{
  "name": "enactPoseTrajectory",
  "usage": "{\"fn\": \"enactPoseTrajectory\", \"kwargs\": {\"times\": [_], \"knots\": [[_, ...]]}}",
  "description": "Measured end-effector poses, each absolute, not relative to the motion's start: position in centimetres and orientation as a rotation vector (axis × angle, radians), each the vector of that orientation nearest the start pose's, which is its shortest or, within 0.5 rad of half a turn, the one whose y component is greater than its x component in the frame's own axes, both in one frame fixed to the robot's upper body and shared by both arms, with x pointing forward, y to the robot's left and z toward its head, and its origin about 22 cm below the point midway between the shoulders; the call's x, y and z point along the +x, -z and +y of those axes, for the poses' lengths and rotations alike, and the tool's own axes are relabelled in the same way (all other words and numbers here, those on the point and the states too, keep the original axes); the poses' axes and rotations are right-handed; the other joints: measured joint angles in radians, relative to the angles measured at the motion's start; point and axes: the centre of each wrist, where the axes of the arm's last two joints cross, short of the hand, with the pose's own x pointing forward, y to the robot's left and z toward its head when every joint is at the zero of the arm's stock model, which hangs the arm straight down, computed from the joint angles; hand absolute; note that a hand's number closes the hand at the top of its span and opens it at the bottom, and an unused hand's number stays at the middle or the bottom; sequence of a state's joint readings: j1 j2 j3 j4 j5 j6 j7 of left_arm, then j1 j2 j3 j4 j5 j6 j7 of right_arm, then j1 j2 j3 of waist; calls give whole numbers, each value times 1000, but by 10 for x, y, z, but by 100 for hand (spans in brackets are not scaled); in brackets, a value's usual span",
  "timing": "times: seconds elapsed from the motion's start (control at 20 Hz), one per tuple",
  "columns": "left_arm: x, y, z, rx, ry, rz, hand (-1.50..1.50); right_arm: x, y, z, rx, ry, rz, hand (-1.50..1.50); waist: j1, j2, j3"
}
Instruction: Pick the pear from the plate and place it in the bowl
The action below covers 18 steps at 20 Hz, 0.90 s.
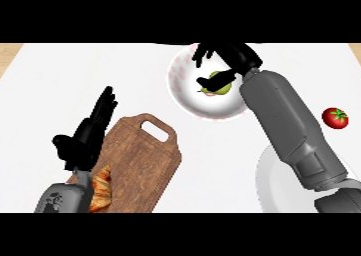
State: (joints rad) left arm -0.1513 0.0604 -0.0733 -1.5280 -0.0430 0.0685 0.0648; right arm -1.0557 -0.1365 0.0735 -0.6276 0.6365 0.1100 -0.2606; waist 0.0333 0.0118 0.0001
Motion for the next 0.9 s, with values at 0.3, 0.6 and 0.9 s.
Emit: {"fn": "enactPoseTrajectory", "kwargs": {"times": [0.3,0.6,0.9], "knots": [[278,-31,209,32,141,-1608,0,453,-111,-141,-120,-1109,-1788,-150,2,1,0],[276,-32,201,43,129,-1598,0,461,-125,-154,-15,-905,-1917,-150,-7,-3,0],[276,-32,212,51,123,-1601,0,470,-146,-181,69,-744,-1891,-150,-12,-5,0]]}}
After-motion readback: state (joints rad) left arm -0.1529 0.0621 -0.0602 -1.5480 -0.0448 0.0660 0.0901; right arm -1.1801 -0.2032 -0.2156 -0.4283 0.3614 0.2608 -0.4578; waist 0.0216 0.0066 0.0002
